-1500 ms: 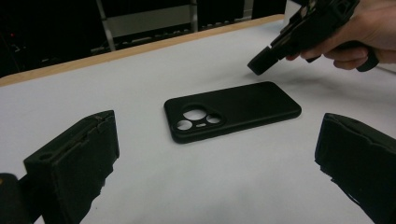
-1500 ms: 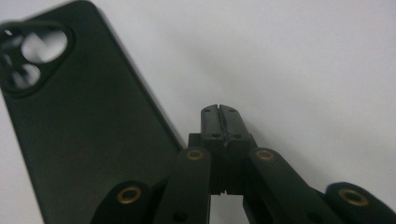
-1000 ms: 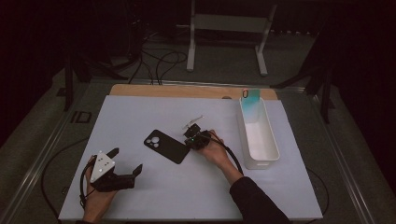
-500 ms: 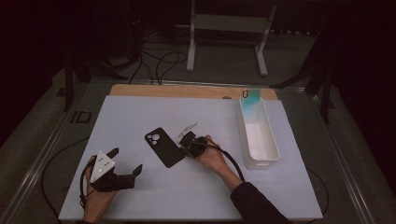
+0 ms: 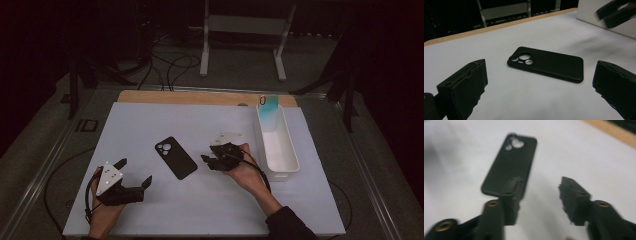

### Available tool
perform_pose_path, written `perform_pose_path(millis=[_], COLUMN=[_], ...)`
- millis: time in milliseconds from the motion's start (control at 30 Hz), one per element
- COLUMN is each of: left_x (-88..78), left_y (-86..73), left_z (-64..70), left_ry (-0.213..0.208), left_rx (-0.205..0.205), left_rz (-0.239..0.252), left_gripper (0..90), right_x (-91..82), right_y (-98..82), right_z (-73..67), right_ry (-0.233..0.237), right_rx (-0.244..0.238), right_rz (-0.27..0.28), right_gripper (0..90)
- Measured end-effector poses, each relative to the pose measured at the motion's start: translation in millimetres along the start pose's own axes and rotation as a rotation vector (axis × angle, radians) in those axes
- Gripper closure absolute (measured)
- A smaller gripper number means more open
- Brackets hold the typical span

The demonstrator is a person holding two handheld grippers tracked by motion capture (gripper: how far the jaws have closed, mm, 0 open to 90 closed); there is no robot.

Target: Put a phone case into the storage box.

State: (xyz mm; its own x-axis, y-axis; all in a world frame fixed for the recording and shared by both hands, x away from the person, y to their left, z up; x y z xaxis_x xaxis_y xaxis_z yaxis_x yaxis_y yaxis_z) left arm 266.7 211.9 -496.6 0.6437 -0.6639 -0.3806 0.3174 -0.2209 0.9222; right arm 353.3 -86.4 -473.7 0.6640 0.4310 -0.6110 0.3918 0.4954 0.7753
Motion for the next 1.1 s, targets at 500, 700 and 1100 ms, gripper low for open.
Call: perform_pose_path(millis=[500,700,1100], left_x=[-4.6,-7.8,-8.0], left_y=[1.9,2.1,2.1], left_z=[-1.1,-2.9,-1.9], left_ry=[0.009,0.010,0.008], left_rx=[-0.007,-0.017,0.002], left_rz=[0.015,0.023,0.016], left_gripper=[0.3,0.3,0.2], right_x=[-97.2,-110.7,-113.6], right_y=[-40.9,-72.7,-100.7], right_z=[45.1,60.2,75.0], right_ry=[-0.135,-0.197,-0.221], right_rx=[0.104,0.168,0.209], right_rz=[0.305,0.357,0.337], right_gripper=[11.7,13.1,13.0])
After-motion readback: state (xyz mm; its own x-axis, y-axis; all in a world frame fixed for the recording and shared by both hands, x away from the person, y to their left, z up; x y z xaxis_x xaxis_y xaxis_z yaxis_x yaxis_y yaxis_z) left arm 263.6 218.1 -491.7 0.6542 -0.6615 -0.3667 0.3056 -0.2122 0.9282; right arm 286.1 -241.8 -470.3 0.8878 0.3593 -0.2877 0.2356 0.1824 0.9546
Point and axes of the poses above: each handheld gripper's, and its own axes: x roughly forward along the jaws, y roughly out of its top, z roughly to its right, the point moved 4 cm from there along x, roughly forward along the jaws, and after that the axes turned 14 degrees about -y, right-handed, at the moved point
